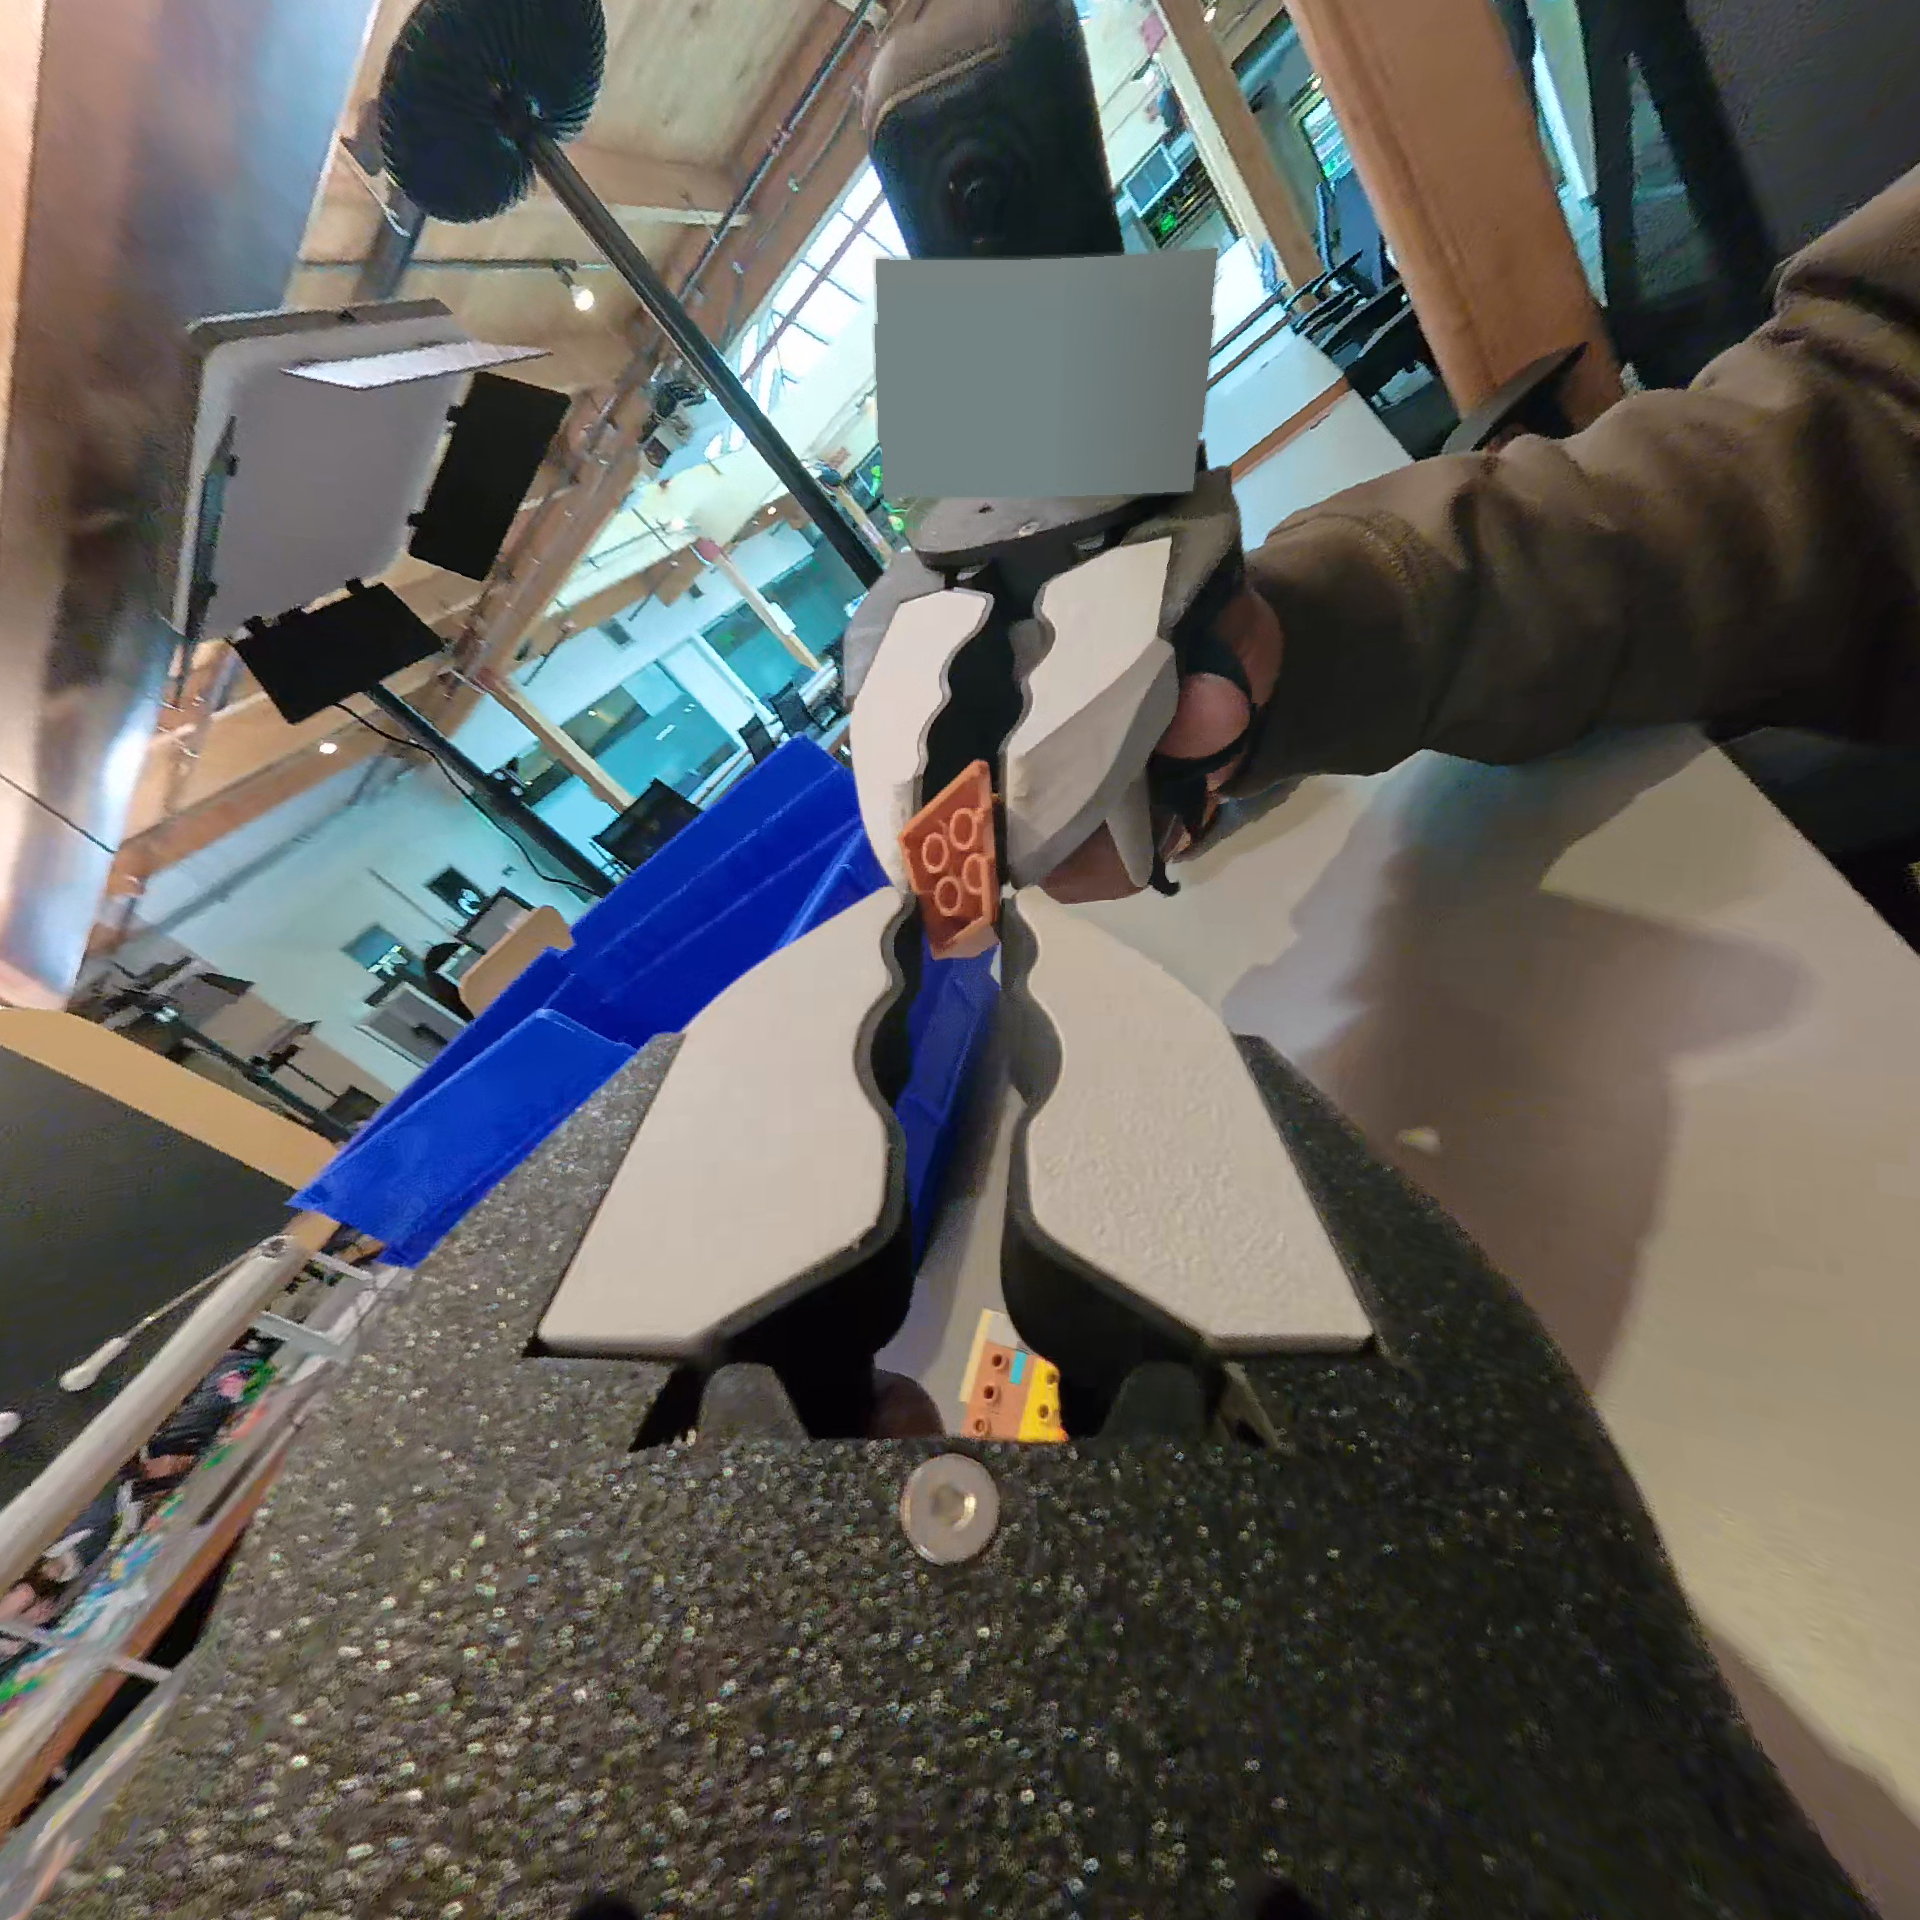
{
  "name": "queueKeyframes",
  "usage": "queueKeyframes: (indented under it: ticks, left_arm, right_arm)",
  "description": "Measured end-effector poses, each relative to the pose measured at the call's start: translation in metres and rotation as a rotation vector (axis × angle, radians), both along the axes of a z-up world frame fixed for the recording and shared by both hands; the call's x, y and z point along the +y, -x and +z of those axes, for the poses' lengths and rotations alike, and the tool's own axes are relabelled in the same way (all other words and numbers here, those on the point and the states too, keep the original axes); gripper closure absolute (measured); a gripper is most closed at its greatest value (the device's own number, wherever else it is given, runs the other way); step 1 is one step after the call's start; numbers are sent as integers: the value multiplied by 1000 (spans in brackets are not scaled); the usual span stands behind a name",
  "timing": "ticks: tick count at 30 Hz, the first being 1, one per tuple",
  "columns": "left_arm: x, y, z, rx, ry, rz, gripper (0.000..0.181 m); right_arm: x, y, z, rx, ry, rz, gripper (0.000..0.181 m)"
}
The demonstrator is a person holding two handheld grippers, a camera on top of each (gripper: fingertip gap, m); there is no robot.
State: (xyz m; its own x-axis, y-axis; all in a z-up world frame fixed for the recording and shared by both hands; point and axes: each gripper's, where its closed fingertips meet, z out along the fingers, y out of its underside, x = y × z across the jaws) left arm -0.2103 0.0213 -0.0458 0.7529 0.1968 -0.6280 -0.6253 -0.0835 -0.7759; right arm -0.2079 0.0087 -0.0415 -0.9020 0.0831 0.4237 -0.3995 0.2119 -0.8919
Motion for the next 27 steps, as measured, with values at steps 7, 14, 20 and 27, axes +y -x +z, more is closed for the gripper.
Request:
queueKeyframes:
  ticks: [7, 14, 20, 27]
  left_arm:
    - [2, -2, -7, -106, 38, -51, 167]
    - [5, -5, -15, -171, 89, -90, 166]
    - [5, -4, -16, -145, 102, -73, 166]
    - [5, -2, -21, -288, 125, -103, 166]
  right_arm:
    - [3, -1, -6, -4, -45, 13, 165]
    - [7, -2, -15, 3, -106, 22, 166]
    - [9, 0, -19, 27, -150, 5, 166]
    - [11, 3, -26, 51, -199, -19, 166]
